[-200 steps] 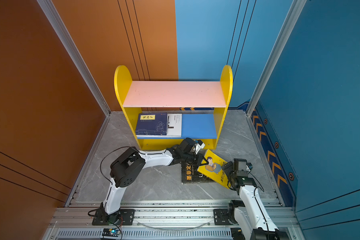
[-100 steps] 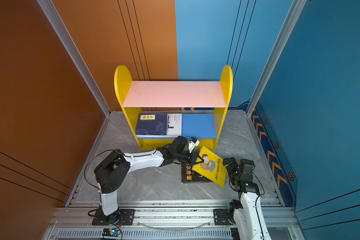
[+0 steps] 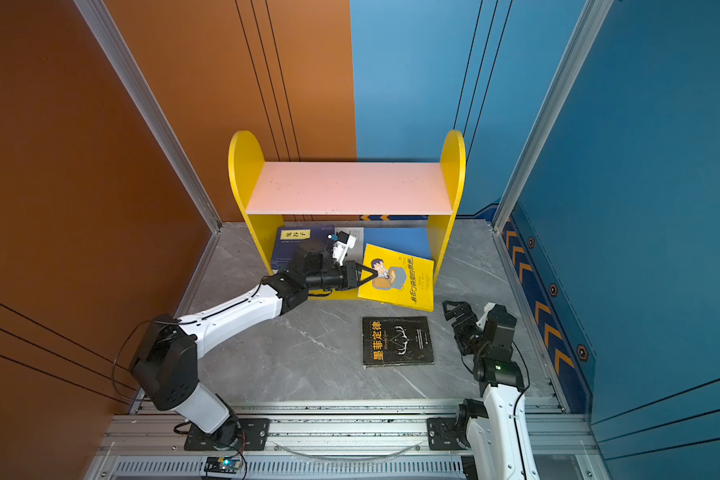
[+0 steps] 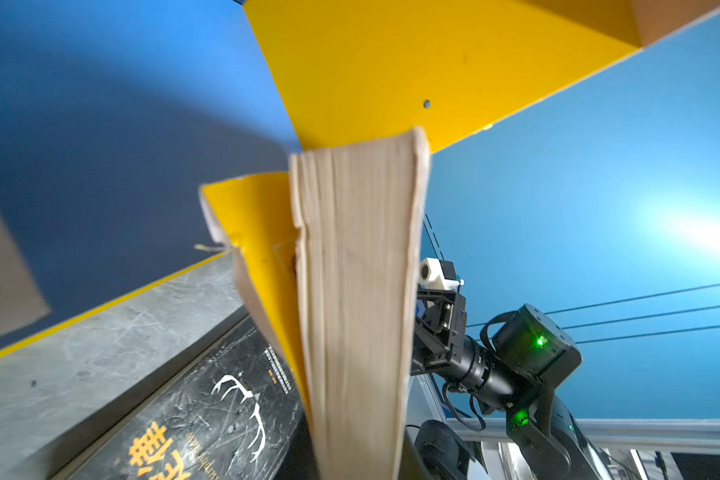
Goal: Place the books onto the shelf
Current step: 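Carry the yellow book into the lower shelf with left gripper while right withdraws, then lower the yellow book flat beside the stack with the left gripper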
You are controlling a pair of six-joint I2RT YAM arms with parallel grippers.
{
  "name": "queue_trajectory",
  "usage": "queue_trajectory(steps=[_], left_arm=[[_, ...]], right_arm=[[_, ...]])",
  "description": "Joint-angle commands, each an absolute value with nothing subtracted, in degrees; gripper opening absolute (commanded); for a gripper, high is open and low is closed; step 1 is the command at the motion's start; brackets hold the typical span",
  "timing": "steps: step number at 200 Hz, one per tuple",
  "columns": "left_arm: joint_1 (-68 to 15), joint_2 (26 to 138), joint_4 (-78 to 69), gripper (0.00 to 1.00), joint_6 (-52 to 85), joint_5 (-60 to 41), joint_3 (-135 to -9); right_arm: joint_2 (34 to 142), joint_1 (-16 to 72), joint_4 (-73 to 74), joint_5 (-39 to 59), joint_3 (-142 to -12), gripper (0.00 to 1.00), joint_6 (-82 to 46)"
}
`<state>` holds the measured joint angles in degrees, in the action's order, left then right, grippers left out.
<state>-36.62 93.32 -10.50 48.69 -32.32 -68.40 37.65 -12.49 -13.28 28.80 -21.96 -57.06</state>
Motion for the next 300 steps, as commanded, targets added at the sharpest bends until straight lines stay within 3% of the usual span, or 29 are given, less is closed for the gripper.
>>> queue_trajectory(steps=[1,106,195,216,244,300], left_arm=[[-34.6,94.4,-13.9,0.0,51.6,-33.2,-71.8],[-32.2,108.4,-17.4,0.0,52.9,-32.4,-85.5],[-32.6,112.3,-14.4,0.03,50.4,-30.7,-90.9],[-33.2,112.1,-12.4,0.09,49.1,-28.9,-91.5],[-34.3,112.0,-7.9,0.28,46.8,-25.5,-93.3],[-35.1,112.0,-0.6,0.55,44.7,-18.7,-96.0]], right_arm=[[37.7,-12.6,-12.1,30.3,-23.3,1.0,-56.9],[35.4,-12.6,-15.3,28.5,-23.1,0.99,-57.2],[35.0,-12.7,-16.4,27.7,-23.2,0.99,-57.1],[35.1,-12.7,-16.5,27.6,-23.2,0.98,-57.1],[35.2,-12.8,-16.5,27.7,-23.3,0.98,-57.1],[35.3,-12.7,-15.4,27.8,-23.2,0.99,-56.5]])
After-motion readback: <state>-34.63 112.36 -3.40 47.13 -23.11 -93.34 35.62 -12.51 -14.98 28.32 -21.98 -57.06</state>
